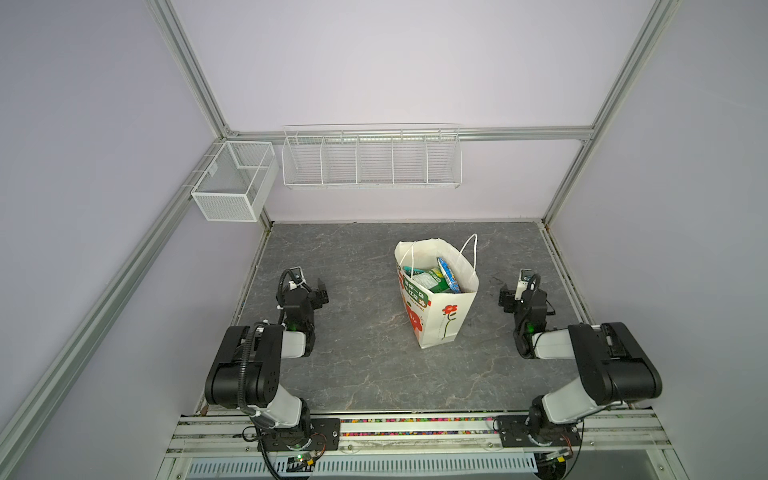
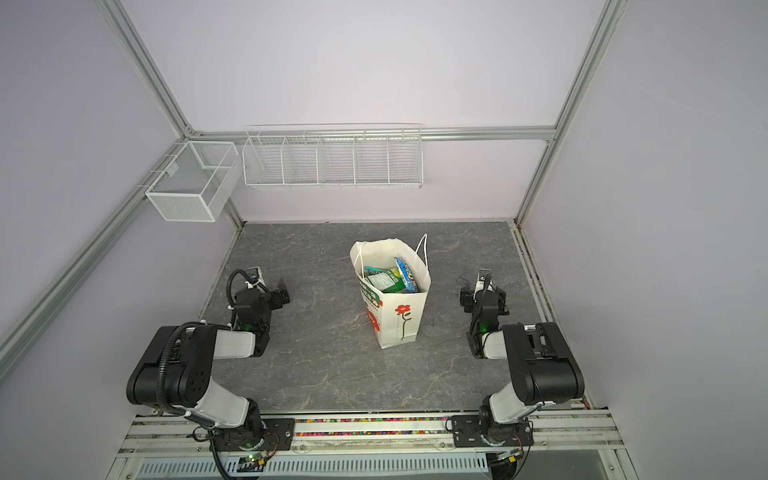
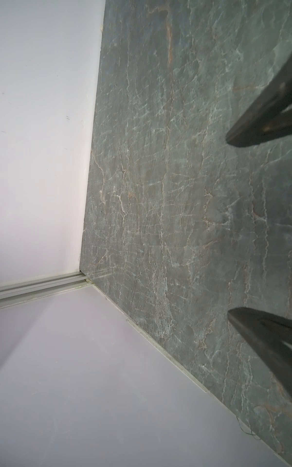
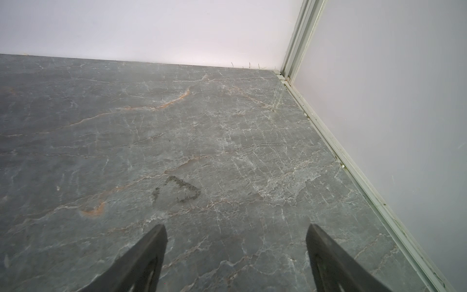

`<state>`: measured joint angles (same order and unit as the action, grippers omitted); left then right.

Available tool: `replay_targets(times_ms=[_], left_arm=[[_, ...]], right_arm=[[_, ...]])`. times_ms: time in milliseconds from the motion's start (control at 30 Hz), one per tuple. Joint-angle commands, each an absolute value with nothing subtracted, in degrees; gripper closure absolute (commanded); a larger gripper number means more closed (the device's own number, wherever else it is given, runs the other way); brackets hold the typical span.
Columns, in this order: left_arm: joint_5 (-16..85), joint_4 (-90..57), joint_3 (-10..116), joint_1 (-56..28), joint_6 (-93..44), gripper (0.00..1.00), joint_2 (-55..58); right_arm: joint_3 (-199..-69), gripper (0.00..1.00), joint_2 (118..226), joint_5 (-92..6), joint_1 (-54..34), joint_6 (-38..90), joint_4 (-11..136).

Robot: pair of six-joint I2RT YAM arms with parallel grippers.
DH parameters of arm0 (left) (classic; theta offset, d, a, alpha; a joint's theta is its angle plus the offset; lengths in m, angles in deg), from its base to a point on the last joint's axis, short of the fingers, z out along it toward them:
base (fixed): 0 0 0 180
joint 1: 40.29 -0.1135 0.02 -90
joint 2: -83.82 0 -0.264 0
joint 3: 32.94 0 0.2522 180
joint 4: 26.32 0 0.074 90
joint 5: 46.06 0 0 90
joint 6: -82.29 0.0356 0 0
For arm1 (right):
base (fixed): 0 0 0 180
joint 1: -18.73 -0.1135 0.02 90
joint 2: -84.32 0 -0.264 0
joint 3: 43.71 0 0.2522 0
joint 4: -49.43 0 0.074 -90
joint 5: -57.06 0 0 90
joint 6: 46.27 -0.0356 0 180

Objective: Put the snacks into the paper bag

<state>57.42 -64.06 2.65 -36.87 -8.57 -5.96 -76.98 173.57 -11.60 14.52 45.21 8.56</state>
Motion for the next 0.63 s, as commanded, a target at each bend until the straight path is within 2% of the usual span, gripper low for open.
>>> replay_targets(times_ms=[0,433,600], left_arm=[[57.29,-64.08,3.51,-36.95,-8.77,0.01,-5.08],[56.64,-64.13,3.52,-36.95,-8.52,0.01,-5.13],[55.91,-64.29,3.45,-36.69,-7.71,0.01,-5.28]], right_arm=[[-77.65,0.11,172.78,-11.98,14.69,44.71,8.5],[-77.8,0.11,172.91,-12.14,14.73,44.7,8.7],[-78.34,0.11,172.51,-16.53,16.27,44.35,10.49]])
